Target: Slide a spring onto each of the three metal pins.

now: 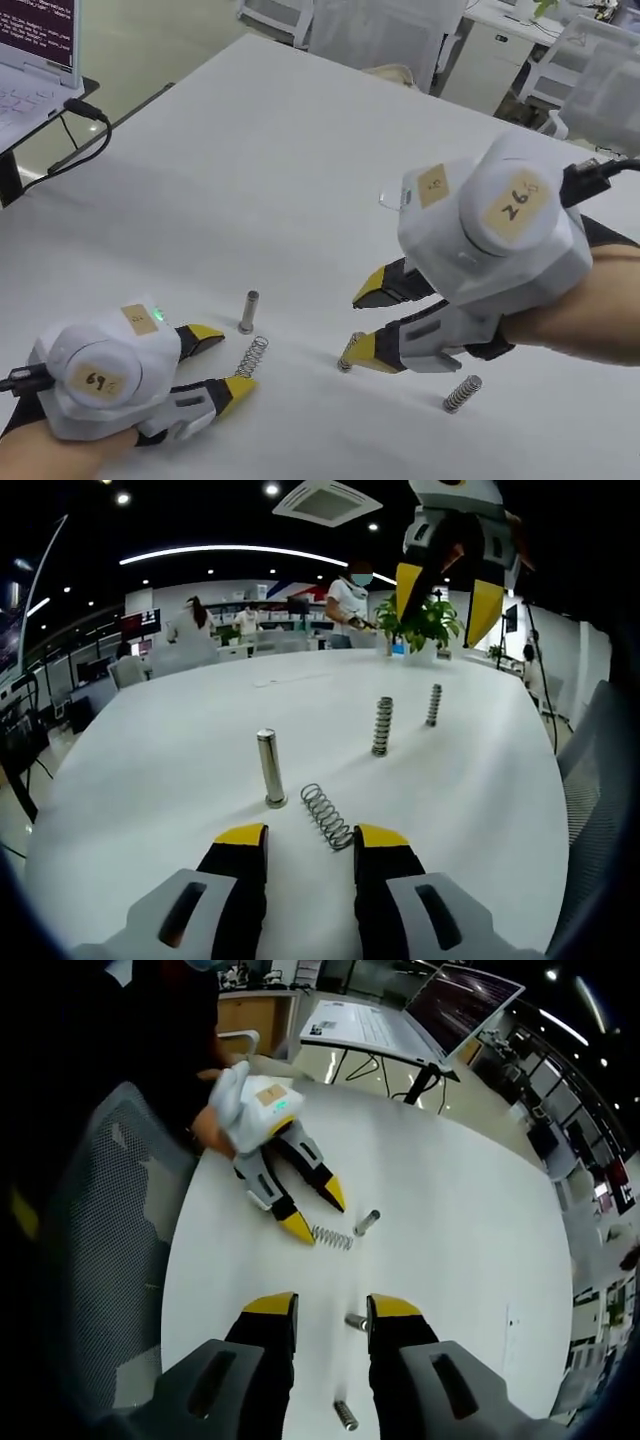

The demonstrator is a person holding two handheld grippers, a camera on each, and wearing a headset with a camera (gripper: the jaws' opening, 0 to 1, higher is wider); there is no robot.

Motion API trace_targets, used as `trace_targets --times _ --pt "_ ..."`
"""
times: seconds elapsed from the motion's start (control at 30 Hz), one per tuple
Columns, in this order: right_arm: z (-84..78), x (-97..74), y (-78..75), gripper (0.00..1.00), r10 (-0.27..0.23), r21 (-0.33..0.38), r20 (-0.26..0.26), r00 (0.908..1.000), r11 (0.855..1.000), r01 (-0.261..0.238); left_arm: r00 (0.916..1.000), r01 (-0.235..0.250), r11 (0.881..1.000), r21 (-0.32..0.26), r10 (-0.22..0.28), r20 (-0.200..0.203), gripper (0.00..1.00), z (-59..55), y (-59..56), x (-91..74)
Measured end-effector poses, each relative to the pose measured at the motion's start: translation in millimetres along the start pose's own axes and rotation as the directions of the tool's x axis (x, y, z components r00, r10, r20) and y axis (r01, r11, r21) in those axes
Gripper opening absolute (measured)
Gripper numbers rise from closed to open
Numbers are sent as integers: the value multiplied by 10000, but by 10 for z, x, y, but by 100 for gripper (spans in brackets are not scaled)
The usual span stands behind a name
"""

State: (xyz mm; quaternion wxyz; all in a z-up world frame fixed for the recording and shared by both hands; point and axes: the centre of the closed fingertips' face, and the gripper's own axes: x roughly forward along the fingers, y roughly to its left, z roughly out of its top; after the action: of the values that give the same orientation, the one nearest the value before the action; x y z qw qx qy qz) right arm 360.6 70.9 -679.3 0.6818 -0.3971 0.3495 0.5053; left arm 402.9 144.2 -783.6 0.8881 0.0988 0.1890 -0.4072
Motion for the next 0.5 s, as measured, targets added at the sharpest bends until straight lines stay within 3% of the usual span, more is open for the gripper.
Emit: trace_targets --times 0.23,0.5 --pt "-5 44 23 25 146 -41 -4 9999 9999 -146 9996 -249 9994 225 246 107 18 10 88 -48" --pt "-3 46 34 24 153 -54 -15 9999 9999 -153 9999 103 9981 612 -104 12 11 -21 22 1"
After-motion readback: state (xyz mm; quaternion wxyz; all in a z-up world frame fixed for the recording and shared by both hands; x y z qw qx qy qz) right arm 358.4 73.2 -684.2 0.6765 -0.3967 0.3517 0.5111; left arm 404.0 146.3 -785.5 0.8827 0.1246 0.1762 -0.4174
